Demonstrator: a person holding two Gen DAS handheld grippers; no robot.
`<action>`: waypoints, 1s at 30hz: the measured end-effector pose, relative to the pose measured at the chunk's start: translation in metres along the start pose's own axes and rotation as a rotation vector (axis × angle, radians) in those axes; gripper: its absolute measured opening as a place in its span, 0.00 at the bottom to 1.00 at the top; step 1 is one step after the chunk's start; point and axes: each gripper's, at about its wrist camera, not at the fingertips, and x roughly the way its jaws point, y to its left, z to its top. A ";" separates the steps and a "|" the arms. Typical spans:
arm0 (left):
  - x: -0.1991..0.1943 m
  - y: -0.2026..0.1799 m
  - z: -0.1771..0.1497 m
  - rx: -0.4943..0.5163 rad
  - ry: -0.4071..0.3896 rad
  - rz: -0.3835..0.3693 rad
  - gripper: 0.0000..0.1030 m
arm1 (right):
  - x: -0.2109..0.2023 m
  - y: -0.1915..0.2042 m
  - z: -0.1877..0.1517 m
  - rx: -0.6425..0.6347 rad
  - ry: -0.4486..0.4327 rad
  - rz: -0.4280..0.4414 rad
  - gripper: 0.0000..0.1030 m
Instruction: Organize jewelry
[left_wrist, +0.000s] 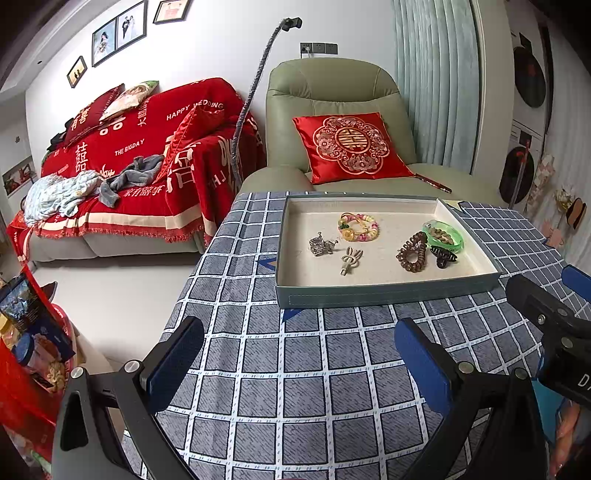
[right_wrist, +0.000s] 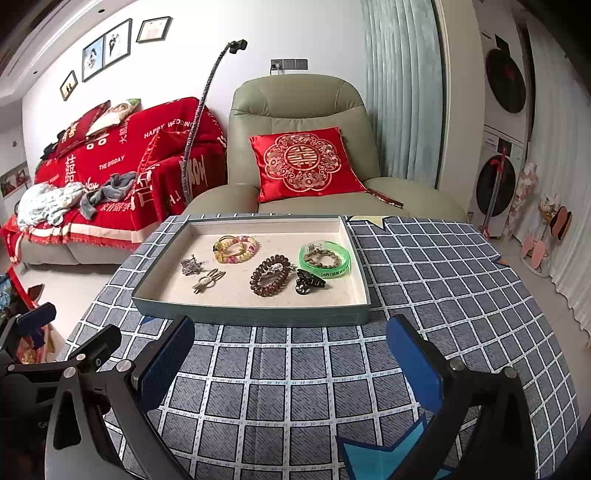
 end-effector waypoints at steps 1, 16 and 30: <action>0.000 0.000 0.000 0.000 -0.001 -0.001 1.00 | 0.000 0.000 0.000 0.000 0.000 0.001 1.00; -0.001 -0.001 0.000 0.000 0.001 -0.002 1.00 | 0.000 0.000 0.000 0.001 0.000 0.002 1.00; -0.002 -0.003 0.002 0.002 0.000 -0.005 1.00 | -0.001 -0.001 0.001 0.001 0.001 0.002 1.00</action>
